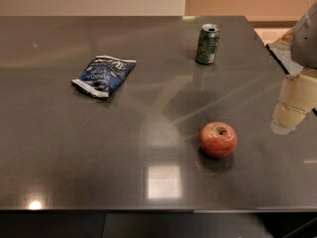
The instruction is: Pick apple
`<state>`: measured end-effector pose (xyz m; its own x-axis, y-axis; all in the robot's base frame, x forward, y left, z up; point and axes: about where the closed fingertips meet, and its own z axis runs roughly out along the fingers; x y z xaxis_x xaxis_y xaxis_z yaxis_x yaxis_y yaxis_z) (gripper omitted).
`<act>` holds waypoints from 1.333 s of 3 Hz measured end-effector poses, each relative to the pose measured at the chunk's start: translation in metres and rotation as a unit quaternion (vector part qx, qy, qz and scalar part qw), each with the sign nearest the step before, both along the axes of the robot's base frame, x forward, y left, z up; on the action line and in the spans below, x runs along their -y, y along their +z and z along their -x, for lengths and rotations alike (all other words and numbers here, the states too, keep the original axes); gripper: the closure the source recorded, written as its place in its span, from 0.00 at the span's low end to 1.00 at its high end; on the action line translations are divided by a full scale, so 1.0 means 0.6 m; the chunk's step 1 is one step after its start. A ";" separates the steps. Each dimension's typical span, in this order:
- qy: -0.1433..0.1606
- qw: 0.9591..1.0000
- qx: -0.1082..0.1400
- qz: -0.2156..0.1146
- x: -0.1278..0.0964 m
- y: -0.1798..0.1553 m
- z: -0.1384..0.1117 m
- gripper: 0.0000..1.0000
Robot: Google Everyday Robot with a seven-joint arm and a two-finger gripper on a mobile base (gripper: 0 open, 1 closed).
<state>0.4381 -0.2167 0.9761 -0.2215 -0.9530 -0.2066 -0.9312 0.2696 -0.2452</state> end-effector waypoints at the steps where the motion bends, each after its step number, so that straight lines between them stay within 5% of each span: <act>1: 0.000 1.000 0.000 0.000 0.000 0.000 0.000 0.00; 4: 0.092 0.995 -0.036 -0.029 -0.028 -0.049 0.008 0.00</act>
Offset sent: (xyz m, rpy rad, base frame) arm 0.0017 0.0055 -0.0028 0.0056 0.0461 0.1099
